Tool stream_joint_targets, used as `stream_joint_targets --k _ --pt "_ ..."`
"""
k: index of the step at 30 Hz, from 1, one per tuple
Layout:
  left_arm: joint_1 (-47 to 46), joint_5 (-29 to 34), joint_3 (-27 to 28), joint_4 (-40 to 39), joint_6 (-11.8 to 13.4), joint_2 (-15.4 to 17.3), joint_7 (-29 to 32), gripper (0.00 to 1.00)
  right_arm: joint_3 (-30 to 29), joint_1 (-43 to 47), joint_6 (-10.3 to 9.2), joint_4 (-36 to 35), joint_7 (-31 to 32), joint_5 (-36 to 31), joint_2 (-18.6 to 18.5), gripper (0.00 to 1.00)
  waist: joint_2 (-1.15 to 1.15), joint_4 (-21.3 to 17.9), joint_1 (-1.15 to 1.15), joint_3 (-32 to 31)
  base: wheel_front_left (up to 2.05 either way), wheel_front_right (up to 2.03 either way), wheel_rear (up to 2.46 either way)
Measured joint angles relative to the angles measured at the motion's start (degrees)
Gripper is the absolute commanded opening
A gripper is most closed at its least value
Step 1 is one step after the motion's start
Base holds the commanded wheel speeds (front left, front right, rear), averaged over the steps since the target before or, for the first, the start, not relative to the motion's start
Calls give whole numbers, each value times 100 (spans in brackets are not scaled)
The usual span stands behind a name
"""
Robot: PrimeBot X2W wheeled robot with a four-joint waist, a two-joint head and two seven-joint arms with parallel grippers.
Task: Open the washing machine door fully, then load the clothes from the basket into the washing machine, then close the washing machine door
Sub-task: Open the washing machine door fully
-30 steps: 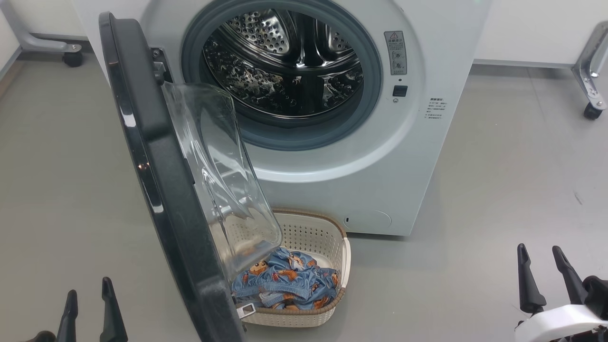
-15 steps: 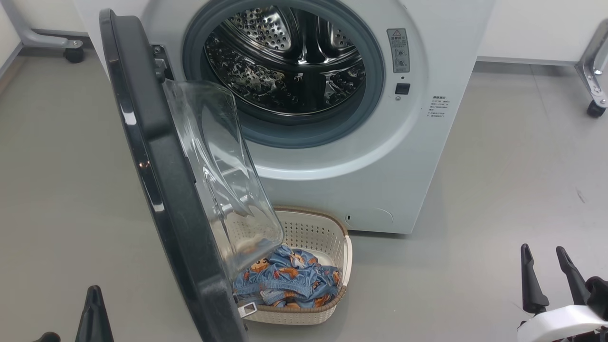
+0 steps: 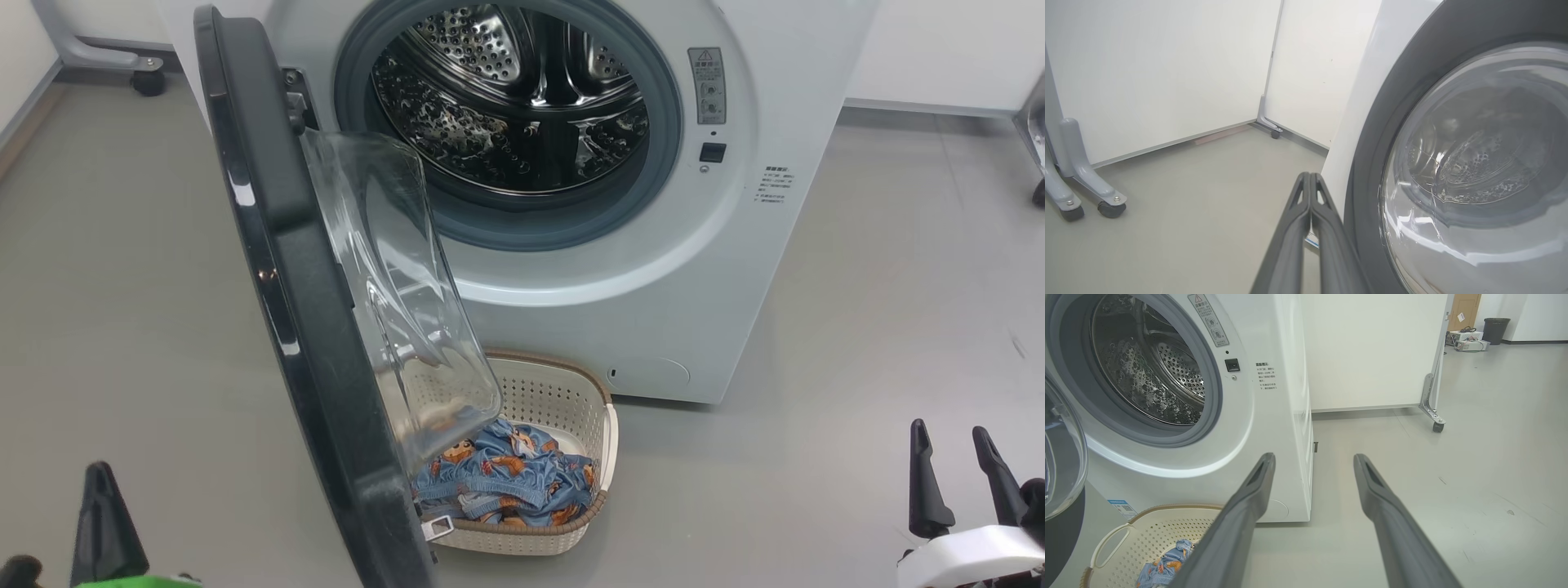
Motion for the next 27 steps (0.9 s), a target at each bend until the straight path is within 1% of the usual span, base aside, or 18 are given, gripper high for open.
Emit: stream_joint_targets --k 5,13,15,16,17,23,27 --pt "-285 5 204 -633 111 1 -1 0 -49 3 1 -7 0 -35 25 100 0 117 0 -5 0 0 0" --pt "-660 265 105 -1981 125 1 -33 0 -87 19 1 -9 0 -64 40 100 0 297 0 -35 0 0 0" --pt "-660 357 -22 -2259 123 1 -33 0 -48 19 1 -9 0 -96 41 100 0 326 0 -51 0 0 0" --pt "-660 404 -202 -2506 79 3 -34 0 -13 19 1 -8 0 -96 44 100 0 341 0 -65 0 0 0" --pt "-660 404 -202 -2506 79 3 -34 0 -13 19 1 -8 0 -96 44 100 0 341 0 -65 0 0 0" --pt "-635 509 -1031 -3043 -87 3 -34 0 83 22 1 8 0 -96 52 100 0 382 0 -105 0 0 0" --pt "-623 558 -1365 -3441 -135 7 -26 0 97 113 1 29 0 -92 78 100 0 411 0 -136 0 0 0"
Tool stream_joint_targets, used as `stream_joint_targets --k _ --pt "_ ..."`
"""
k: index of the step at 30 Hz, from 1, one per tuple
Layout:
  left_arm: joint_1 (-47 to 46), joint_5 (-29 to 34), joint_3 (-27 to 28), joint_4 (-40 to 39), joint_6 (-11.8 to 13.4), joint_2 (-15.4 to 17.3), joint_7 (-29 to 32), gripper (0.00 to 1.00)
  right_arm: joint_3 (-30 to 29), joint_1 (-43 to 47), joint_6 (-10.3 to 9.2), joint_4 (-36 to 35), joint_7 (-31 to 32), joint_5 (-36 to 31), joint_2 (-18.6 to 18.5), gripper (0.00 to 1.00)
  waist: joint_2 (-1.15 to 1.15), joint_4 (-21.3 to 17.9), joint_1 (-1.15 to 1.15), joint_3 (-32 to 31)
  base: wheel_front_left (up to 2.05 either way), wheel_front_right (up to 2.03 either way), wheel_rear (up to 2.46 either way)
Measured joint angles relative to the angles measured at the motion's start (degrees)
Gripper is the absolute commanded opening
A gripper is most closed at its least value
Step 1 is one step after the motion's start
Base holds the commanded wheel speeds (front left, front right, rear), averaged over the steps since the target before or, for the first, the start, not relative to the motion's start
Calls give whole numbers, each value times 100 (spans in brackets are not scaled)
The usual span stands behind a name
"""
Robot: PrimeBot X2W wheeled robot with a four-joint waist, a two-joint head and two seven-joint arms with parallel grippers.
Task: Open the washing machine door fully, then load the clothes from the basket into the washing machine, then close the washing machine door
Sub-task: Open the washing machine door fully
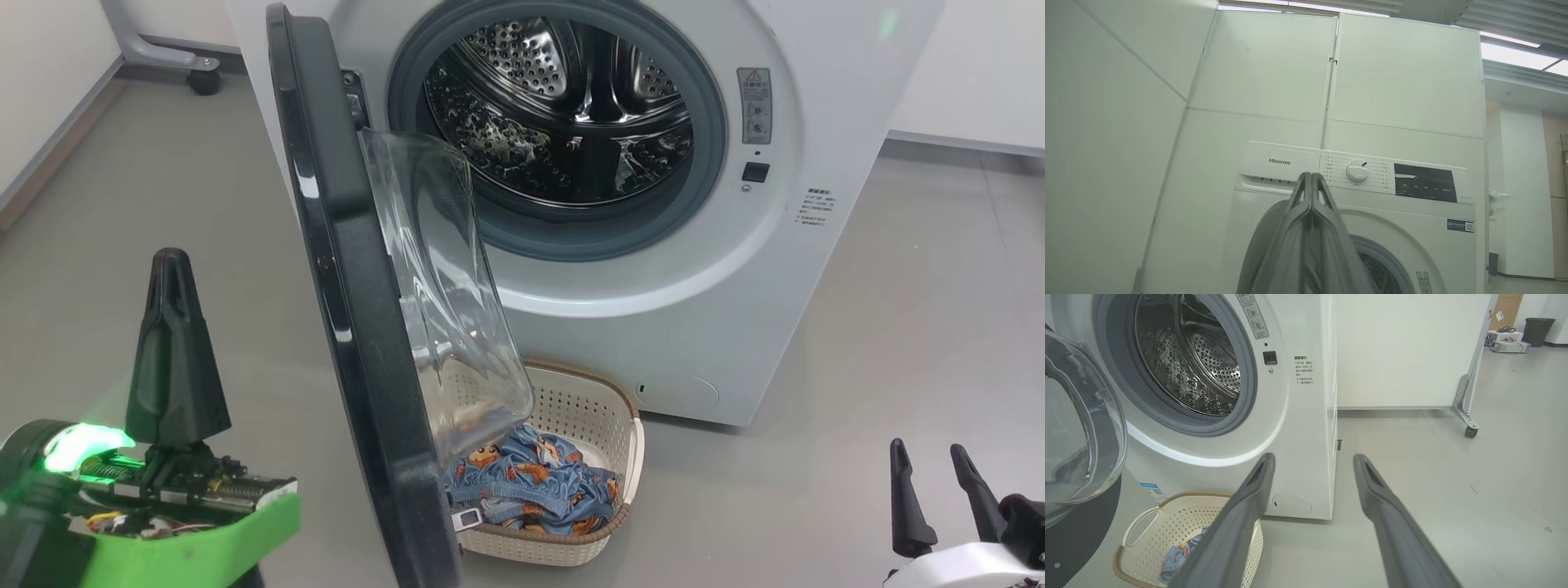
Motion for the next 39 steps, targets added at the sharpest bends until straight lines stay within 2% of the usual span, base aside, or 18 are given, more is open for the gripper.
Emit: stream_joint_targets --k 4,10,15,22,28,34,39 --pt "5 -5 -296 -304 -25 10 67 0 -19 36 0 37 0 4 36 100 0 33 0 -30 0 0 0" --pt "155 -227 -1137 -457 -97 22 500 0 -22 133 0 56 0 18 63 100 0 121 0 -79 0 0 0" --pt "294 -635 -1815 -528 -102 44 865 0 -10 133 0 67 0 31 102 100 0 152 0 -92 0 0 0" --pt "511 -976 -2461 -490 -103 73 1459 0 -1 133 0 112 0 56 111 100 0 206 0 -87 0 0 0" --pt "771 -1312 -2716 -285 -103 96 1878 0 -2 133 0 129 0 64 115 100 0 257 0 -70 0 0 0" --pt "920 -1322 -2688 -110 -87 143 2171 0 0 133 0 130 0 101 116 100 0 311 0 -34 0 0 0" --pt "978 -1306 -2652 53 63 193 2369 0 -16 133 0 127 0 105 119 100 0 383 0 30 0 0 0"
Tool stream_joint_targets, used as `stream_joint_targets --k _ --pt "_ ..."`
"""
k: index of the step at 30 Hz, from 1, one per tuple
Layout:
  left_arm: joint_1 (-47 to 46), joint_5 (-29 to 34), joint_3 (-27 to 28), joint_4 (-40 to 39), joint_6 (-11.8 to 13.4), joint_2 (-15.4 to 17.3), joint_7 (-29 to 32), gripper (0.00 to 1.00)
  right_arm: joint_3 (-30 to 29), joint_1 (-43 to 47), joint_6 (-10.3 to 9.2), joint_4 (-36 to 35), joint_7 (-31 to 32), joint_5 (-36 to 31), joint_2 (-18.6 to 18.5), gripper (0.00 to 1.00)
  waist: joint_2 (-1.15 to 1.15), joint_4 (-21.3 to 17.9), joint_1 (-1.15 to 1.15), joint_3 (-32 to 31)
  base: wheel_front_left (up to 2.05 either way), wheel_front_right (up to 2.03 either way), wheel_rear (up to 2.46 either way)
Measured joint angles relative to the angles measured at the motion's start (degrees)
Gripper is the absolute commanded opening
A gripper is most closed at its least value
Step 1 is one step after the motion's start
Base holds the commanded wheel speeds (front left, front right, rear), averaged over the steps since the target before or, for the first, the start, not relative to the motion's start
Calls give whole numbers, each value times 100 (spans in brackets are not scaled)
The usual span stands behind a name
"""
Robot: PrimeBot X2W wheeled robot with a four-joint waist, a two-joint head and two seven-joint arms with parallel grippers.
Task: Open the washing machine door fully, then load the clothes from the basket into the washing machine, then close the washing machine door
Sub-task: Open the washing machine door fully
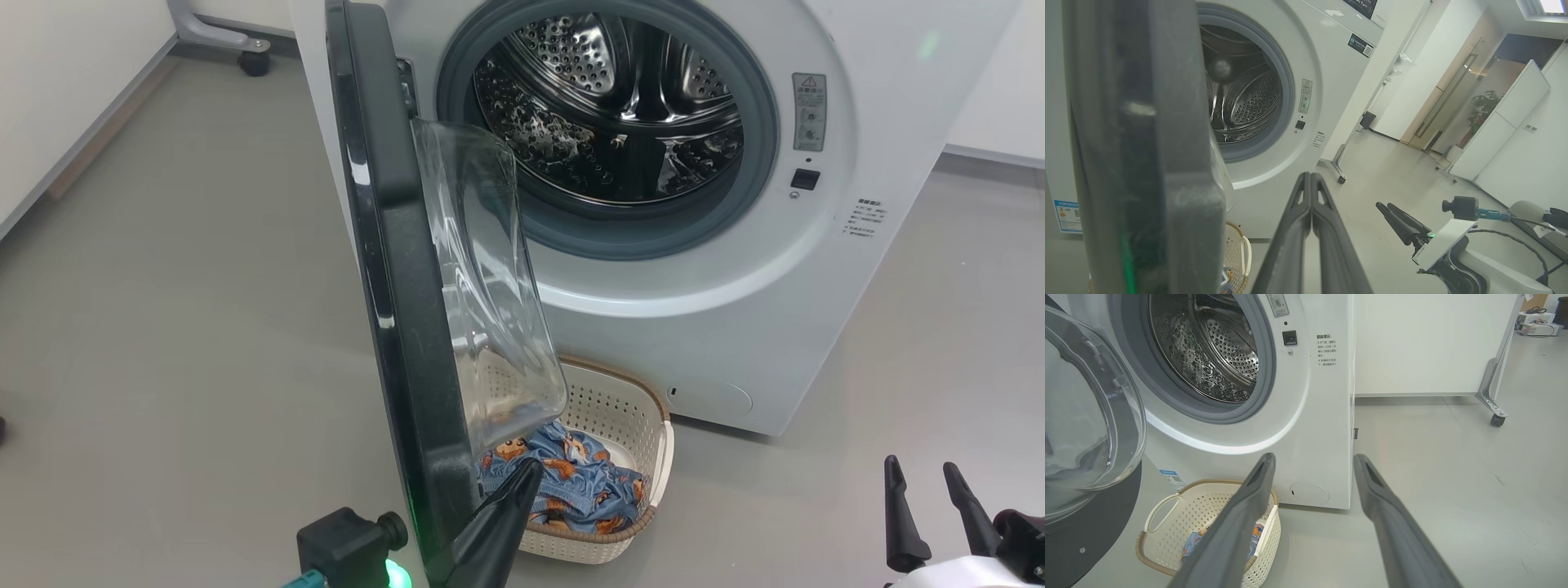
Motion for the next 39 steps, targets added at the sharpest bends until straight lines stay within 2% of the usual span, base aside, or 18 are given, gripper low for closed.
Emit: stream_joint_targets --k 12,39 --pt "17 42 149 73 201 1 158 0 32 -7 0 -5 0 0 -2 100 0 203 0 80 0 0 0" --pt "5 -49 172 198 419 -15 207 0 55 -21 1 18 0 0 -7 100 0 554 0 203 0 0 0"
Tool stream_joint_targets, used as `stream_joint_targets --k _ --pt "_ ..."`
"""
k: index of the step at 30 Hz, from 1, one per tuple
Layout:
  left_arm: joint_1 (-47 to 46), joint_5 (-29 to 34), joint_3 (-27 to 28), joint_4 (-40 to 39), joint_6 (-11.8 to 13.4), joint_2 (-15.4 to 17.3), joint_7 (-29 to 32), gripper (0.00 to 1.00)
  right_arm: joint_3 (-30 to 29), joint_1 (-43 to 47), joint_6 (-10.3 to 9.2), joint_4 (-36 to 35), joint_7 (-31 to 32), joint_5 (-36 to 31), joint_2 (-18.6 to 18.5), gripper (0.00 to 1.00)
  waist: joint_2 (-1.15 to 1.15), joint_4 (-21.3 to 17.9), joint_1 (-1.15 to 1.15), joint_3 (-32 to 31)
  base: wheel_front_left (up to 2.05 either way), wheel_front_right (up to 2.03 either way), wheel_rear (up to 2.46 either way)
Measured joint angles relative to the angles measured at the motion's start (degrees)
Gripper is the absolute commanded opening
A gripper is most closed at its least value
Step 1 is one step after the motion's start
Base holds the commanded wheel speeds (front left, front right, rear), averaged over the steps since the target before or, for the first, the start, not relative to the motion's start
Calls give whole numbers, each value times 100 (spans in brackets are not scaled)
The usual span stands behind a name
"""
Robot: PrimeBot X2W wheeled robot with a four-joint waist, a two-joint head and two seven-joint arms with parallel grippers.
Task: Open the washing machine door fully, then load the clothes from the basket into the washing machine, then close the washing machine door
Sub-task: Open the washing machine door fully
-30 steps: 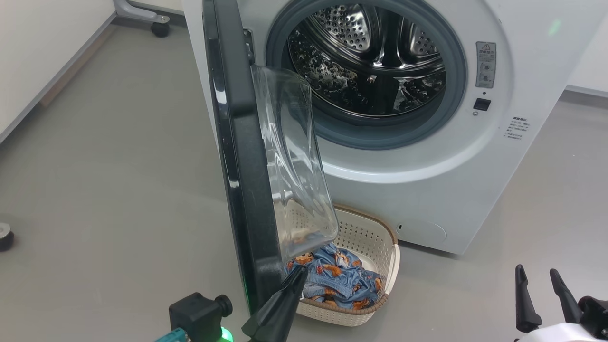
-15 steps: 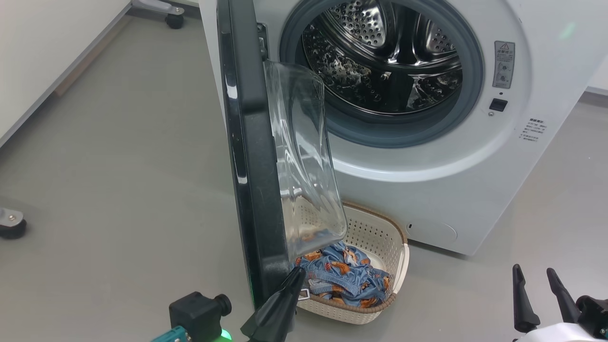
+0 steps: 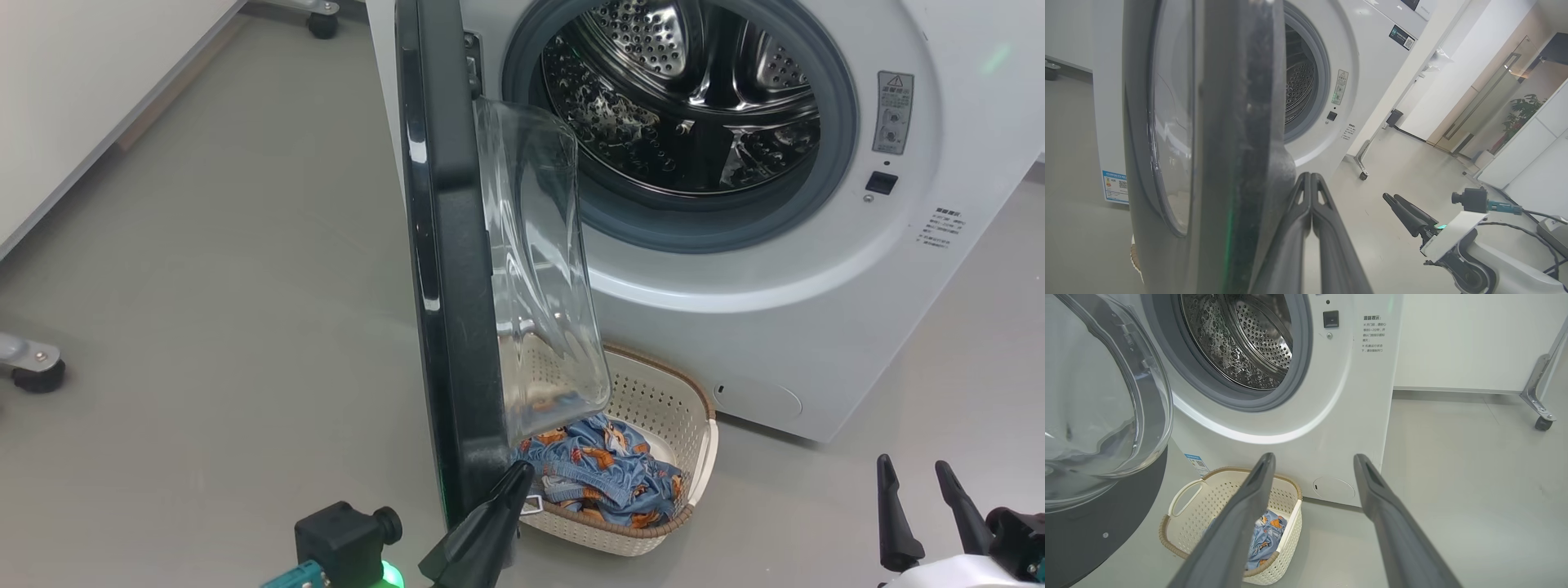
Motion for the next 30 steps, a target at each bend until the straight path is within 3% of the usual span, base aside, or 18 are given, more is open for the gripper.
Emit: stream_joint_targets --k 30 --pt "-115 47 136 200 154 -20 -53 0 -66 -2 0 19 0 2 1 100 0 369 0 28 0 0 0"
